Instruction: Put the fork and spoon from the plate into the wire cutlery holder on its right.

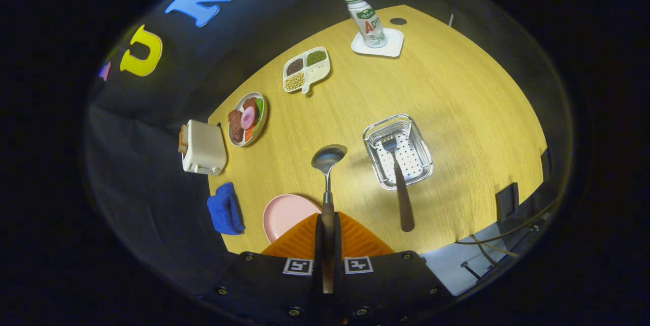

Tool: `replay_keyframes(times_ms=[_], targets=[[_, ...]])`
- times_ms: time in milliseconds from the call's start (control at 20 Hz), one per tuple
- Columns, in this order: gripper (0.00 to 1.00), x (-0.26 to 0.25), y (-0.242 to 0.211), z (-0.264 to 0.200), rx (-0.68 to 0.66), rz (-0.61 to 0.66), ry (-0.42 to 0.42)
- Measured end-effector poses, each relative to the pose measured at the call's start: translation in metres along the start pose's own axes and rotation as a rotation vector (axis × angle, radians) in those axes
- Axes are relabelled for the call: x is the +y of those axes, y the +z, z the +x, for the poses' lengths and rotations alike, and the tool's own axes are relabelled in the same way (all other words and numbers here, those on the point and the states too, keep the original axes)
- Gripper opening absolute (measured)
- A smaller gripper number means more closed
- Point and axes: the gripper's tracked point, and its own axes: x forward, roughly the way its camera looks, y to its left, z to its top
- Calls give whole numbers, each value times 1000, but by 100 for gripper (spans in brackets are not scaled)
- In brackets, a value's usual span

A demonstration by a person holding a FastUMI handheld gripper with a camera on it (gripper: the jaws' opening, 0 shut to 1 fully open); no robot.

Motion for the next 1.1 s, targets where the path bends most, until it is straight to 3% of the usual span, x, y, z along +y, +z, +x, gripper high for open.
replay_keyframes(times_ms=[450, 1100], targets=[[8, -46, 12, -1, -9, 134, -14], [8, -61, 28, 18, 112, 235, -29]])
